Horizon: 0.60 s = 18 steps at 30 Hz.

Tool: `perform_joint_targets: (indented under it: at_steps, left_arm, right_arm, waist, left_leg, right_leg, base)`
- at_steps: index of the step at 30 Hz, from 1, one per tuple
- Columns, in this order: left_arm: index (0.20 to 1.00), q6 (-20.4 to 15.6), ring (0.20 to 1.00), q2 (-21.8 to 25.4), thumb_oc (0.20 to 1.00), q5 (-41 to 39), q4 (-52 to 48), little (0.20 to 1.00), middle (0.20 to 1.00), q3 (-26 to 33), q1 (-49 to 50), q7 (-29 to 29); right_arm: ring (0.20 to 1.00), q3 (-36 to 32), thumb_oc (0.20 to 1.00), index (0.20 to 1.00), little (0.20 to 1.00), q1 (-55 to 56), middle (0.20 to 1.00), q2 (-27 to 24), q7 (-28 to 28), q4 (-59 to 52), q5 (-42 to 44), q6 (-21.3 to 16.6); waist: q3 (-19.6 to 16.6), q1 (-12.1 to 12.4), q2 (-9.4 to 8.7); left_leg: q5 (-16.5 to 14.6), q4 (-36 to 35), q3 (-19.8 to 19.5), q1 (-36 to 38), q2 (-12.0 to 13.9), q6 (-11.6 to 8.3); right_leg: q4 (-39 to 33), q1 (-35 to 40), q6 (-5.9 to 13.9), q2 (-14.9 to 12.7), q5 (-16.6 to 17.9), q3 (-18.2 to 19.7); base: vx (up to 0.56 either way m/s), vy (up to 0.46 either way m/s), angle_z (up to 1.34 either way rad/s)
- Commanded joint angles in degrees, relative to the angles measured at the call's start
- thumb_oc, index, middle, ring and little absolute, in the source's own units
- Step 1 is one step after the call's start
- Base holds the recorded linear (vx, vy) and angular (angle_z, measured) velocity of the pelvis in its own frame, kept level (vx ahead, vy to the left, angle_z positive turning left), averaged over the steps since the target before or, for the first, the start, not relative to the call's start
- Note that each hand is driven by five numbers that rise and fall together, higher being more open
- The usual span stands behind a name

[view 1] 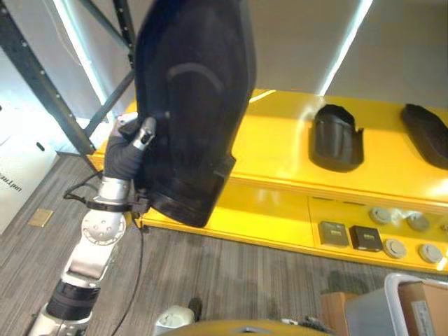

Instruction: Move parts from the plastic box to the shelf.

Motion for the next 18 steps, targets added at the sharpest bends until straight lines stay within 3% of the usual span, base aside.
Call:
perform_joint_targets:
  at_steps: [1, 2, 4, 5, 8, 11, 13, 16, 17, 18]
  left_arm:
    - [0.200, -2.9, 0.200, 1.5, 0.200, 0.2, -5.6, 0.200, 0.200, 1.1, -1.4, 1.8]
    - [0.200, -3.3, 0.200, 2.4, 0.200, 0.4, -4.7, 0.200, 0.200, 0.0, -2.5, 1.8]
    - [0.200, -3.9, 0.200, 1.8, 0.200, -1.0, -3.7, 0.200, 0.200, -0.5, -2.9, 1.4]
    - [0.200, -4.3, 0.200, 0.8, 0.200, -2.2, -2.2, 0.200, 0.200, -0.7, -3.1, 1.4]
    - [0.200, -4.3, 0.200, 0.6, 0.200, -2.2, -2.3, 0.200, 0.200, -0.1, -1.7, 1.1]
    - [0.200, -4.4, 0.200, 0.3, 0.200, -3.9, -3.0, 0.200, 0.200, 1.5, 0.3, 0.6]
    - [0.200, -4.1, 0.200, 0.2, 0.200, -4.4, -2.8, 0.200, 0.200, 1.6, 0.6, 0.3]
    - [0.200, -3.6, 0.200, 1.1, 0.200, -5.4, -2.1, 0.200, 0.200, 2.8, 1.7, 0.3]
    - [0.200, -3.6, 0.200, 1.4, 0.200, -5.4, -1.6, 0.200, 0.200, 3.1, 1.8, 0.8]
    - [0.200, -3.6, 0.200, 1.7, 0.200, -4.9, -0.9, 0.200, 0.200, 3.6, 1.9, 1.6]
  right_arm:
    - [1.000, 1.0, 1.000, 1.000, 1.000, -2.0, 1.000, 2.7, -2.2, -1.6, 3.9, -1.9]
    - [1.000, 1.9, 1.000, 1.000, 1.000, -2.4, 1.000, 3.0, -2.1, -1.6, 5.0, -2.7]
    - [1.000, 2.4, 1.000, 1.000, 1.000, -2.0, 1.000, 3.0, -2.6, -1.8, 5.3, -3.2]
    - [1.000, 2.4, 1.000, 1.000, 1.000, -0.8, 1.000, 3.3, -2.7, -1.8, 5.9, -3.3]
    - [1.000, 2.4, 1.000, 1.000, 1.000, 0.0, 1.000, 3.9, -2.9, -0.5, 6.0, -3.1]
    - [1.000, 2.8, 1.000, 1.000, 1.000, -0.2, 1.000, 2.2, -2.5, 2.4, 4.0, -2.1]
    - [1.000, 2.6, 1.000, 1.000, 1.000, -1.2, 1.000, 0.6, -3.2, 3.4, 2.9, -1.4]
    - [1.000, -1.2, 1.000, 1.000, 1.000, -2.7, 1.000, -1.3, -4.3, 2.7, 6.4, -1.6]
    - [1.000, -1.6, 1.000, 1.000, 1.000, -2.5, 1.000, -1.7, -4.0, 1.7, 7.6, -1.9]
    - [1.000, -1.3, 1.000, 1.000, 1.000, -2.4, 1.000, -2.0, -3.7, 0.6, 7.9, -2.4]
  waist:
    - [1.3, -1.5, 0.85]
    - [1.5, -3.2, 0.78]
    - [1.8, -3.9, 0.47]
    - [1.8, -4.7, -0.56]
    - [1.1, -4.6, -1.70]
    - [2.4, -2.8, -2.60]
    - [3.6, -1.6, -1.84]
    - [2.3, -1.2, -0.84]
    - [1.4, -0.9, -0.09]
    - [1.0, -0.6, 0.52]
  left_leg:
    - [-3.7, -2.9, 0.3, -0.5, 3.8, -0.54]
    - [-3.1, -5.1, -2.0, 0.8, 3.8, -1.00]
    - [-2.8, -5.8, -3.6, 0.9, 3.2, -1.33]
    - [-4.4, -5.3, -4.5, 1.6, 2.9, -2.26]
    - [-7.4, -1.0, -3.9, 1.4, 2.6, -2.40]
    - [-7.4, 17.4, -2.1, -5.5, 2.1, -4.95]
    - [-6.5, 22.0, -3.3, -8.2, 2.1, -5.35]
    - [-4.1, 9.4, -0.5, -9.5, 10.0, -6.57]
    - [-0.3, 2.1, -1.1, -8.7, 12.0, -7.61]
    - [1.5, -2.5, -3.0, -9.1, 12.9, -8.19]
  right_leg:
    - [-6.3, 0.6, 3.22, 5.3, 8.8, 7.8]
    - [-10.6, -3.7, 1.96, 14.2, 3.3, 14.9]
    - [-16.0, -5.7, 1.59, 16.8, 4.1, 17.2]
    - [-23.3, -5.4, 1.18, 17.3, 5.8, 17.0]
    - [-27.3, -1.5, 0.93, 17.4, 5.9, 18.2]
    - [-28.7, 2.5, -0.64, 17.4, 5.8, 20.0]
    - [-28.8, 3.9, -1.43, 17.5, 5.5, 19.5]
    - [-31.9, 6.4, -0.17, 15.8, 4.6, 18.3]
    - [-32.7, 7.0, 0.03, 15.9, 4.4, 18.3]
    - [-33.3, 7.7, 0.38, 15.9, 4.0, 19.3]
  base:
    - [0.13, 0.073, 0.10]
    - [0.15, 0.040, -0.07]
    - [0.22, -0.005, 0.13]
    - [0.20, -0.062, 0.48]
    - [0.20, -0.116, 0.64]
    - [0.14, -0.072, -0.01]
    - [0.07, 0.024, -0.33]
    - [0.22, 0.119, 0.12]
    - [0.25, 0.194, 0.22]
    - [0.18, 0.123, 0.15]
